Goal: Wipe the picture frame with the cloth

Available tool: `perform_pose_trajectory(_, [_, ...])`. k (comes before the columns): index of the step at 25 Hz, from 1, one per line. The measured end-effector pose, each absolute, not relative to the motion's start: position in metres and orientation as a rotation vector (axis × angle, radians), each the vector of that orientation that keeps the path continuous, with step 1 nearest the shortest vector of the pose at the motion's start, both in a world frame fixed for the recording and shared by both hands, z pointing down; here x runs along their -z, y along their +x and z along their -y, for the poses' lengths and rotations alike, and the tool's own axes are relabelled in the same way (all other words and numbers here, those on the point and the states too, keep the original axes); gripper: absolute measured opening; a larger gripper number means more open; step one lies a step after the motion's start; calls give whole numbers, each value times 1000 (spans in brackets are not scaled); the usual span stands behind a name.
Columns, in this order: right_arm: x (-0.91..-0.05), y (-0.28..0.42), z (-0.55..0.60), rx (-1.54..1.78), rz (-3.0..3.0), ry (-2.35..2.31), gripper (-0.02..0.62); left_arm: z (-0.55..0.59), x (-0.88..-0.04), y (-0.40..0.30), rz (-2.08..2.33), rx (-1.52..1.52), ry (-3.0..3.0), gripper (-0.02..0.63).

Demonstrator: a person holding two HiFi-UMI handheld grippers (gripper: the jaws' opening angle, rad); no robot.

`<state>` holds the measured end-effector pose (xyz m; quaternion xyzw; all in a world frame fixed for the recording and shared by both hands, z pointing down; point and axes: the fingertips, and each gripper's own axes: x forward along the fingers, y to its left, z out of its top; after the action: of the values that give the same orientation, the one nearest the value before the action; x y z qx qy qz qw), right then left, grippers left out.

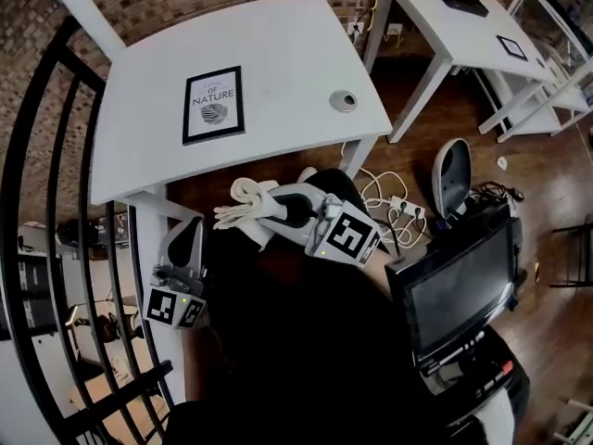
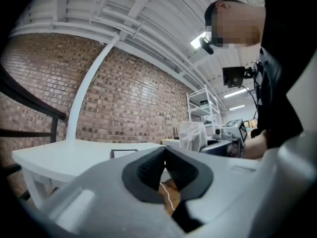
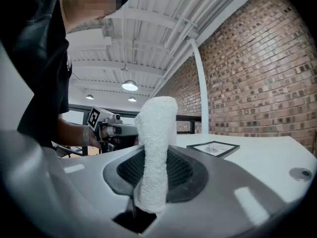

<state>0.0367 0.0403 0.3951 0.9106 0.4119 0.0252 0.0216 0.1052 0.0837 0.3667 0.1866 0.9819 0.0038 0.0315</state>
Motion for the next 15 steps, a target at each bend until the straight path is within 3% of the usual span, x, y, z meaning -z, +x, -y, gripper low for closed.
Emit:
perform_pose_trajectory(4, [-376,11,-67,-10,-1372,2802,103,-113,-354,85,-3022,-11,511,3])
perform_pose_trajectory(15, [-367,-32,-162,-210,-1509,2715,103,-197,-340,95,-3022,-12,546,3])
